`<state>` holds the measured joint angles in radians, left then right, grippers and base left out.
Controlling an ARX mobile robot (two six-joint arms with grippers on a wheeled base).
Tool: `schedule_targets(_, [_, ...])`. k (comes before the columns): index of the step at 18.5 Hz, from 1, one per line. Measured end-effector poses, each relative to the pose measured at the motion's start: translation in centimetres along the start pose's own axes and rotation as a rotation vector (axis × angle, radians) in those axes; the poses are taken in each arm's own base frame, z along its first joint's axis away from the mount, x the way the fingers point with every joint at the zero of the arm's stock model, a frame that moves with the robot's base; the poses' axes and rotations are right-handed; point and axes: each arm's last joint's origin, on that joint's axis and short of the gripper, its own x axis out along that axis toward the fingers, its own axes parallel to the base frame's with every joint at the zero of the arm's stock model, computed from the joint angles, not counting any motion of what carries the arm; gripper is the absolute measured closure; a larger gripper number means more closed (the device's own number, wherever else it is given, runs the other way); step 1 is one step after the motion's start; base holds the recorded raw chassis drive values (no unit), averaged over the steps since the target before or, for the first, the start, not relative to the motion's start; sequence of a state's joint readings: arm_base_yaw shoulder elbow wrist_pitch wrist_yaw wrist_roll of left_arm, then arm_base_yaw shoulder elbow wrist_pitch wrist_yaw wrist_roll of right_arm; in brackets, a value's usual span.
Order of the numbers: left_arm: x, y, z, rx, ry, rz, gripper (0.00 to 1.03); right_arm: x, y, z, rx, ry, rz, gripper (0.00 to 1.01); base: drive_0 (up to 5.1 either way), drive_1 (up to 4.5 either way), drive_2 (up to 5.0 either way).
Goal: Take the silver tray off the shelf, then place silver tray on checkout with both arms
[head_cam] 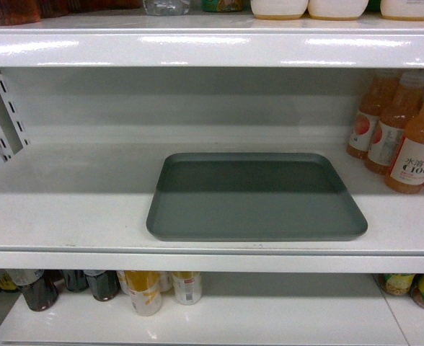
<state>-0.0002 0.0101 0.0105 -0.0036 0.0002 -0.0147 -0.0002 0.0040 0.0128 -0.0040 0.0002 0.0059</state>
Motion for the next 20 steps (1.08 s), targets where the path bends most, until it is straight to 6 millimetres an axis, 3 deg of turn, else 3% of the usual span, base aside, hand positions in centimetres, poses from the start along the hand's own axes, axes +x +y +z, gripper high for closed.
schedule_targets(20, [0.0, 0.0, 0.0, 0.0, 0.0, 0.0, 0.05, 0.0, 0.0, -0.01, 0.0, 0.0, 0.0, 0.03, 0.0, 0.0, 0.0])
